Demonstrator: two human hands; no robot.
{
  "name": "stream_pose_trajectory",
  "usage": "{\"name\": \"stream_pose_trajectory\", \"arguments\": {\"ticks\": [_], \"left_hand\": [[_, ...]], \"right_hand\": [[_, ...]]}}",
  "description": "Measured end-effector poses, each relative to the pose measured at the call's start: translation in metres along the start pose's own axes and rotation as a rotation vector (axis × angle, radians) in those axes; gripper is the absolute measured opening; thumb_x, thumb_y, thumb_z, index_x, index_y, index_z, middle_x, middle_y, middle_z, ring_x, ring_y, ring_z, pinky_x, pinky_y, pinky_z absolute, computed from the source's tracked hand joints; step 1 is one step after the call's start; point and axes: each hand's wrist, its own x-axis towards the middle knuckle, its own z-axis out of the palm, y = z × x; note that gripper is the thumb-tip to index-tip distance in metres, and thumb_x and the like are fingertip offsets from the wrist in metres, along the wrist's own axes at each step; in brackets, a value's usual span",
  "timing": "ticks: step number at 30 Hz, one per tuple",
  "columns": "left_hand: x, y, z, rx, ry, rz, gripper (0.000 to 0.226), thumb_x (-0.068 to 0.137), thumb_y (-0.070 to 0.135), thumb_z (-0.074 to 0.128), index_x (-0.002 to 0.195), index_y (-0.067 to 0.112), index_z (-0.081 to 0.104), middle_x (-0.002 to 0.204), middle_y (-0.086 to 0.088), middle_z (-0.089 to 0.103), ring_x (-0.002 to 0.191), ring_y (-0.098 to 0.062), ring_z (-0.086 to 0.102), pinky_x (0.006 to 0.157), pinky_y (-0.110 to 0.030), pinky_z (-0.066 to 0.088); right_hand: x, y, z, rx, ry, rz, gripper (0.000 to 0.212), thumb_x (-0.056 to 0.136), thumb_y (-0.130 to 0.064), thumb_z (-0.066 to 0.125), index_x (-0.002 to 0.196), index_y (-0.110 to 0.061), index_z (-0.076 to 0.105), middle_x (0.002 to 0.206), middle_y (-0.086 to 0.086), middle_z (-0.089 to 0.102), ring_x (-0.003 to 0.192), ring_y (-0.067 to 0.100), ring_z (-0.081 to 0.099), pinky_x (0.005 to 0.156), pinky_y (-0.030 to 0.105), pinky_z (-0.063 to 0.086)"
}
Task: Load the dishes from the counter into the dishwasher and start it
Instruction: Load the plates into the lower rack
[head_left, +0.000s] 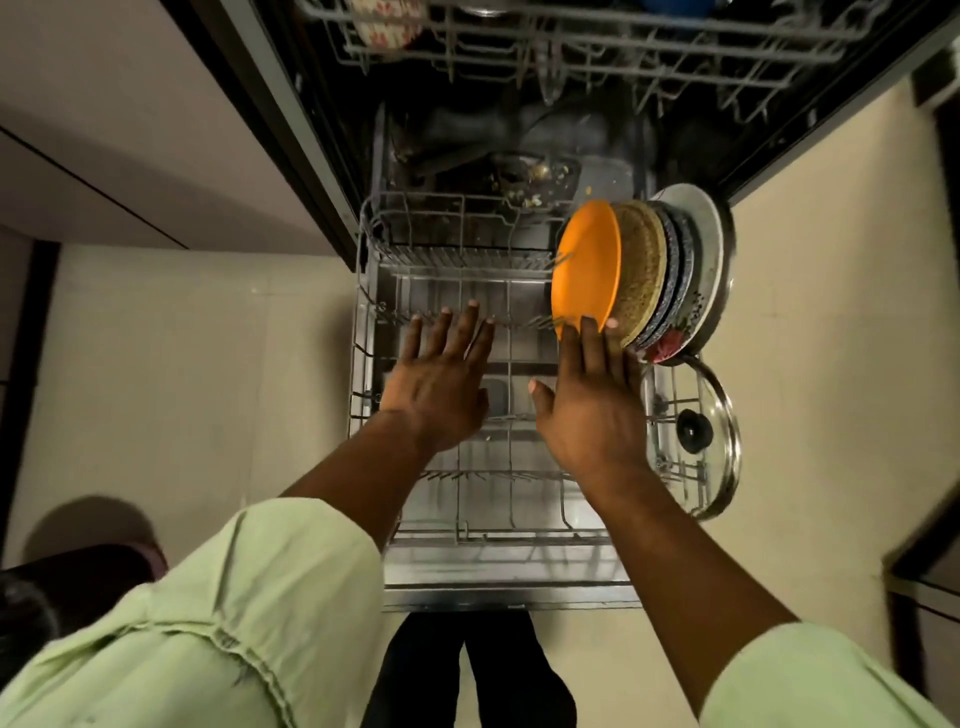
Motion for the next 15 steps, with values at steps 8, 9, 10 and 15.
{"name": "stream_pose_trajectory", "arguments": {"ticks": [8, 9, 10, 15], "left_hand": [[-0.117, 0.018, -0.069, -0.073, 0.096, -0.119, 0.076, 0.103, 0.046, 0.033, 0.157, 0.018, -0.013, 0.163, -0.007, -0.023, 0.151, -0.028, -0.016, 0.12, -0.049, -0.01], [-0.13, 0.018, -0.073, -0.083, 0.108, -0.138, 0.077, 0.102, 0.047, 0.033, 0.157, 0.018, -0.012, 0.163, -0.007, -0.022, 0.151, -0.028, -0.015, 0.12, -0.05, -0.009], [-0.147, 0.02, -0.079, -0.089, 0.118, -0.159, 0.077, 0.102, 0.048, 0.033, 0.157, 0.018, -0.012, 0.163, -0.008, -0.021, 0.151, -0.029, -0.014, 0.121, -0.05, -0.008], [-0.23, 0.03, -0.113, -0.088, 0.173, -0.22, 0.075, 0.103, 0.048, 0.029, 0.157, 0.017, -0.013, 0.164, -0.009, -0.02, 0.151, -0.03, -0.013, 0.122, -0.053, -0.004]], "right_hand": [[-0.065, -0.043, -0.093, 0.073, -0.013, -0.004, 0.073, 0.1, -0.051, 0.036, 0.156, -0.01, 0.012, 0.164, 0.01, 0.005, 0.151, 0.029, -0.002, 0.122, 0.047, 0.005], [-0.072, -0.048, -0.102, 0.085, -0.012, -0.019, 0.074, 0.1, -0.053, 0.034, 0.156, -0.011, 0.011, 0.164, 0.01, 0.004, 0.151, 0.028, -0.003, 0.122, 0.046, 0.003], [-0.082, -0.052, -0.114, 0.085, -0.011, -0.035, 0.074, 0.1, -0.054, 0.033, 0.156, -0.011, 0.011, 0.164, 0.009, 0.003, 0.151, 0.028, -0.003, 0.122, 0.046, 0.002], [-0.132, -0.071, -0.17, 0.064, 0.035, -0.14, 0.076, 0.1, -0.058, 0.027, 0.156, -0.011, 0.007, 0.164, 0.009, 0.0, 0.151, 0.027, -0.007, 0.122, 0.047, 0.001]]}}
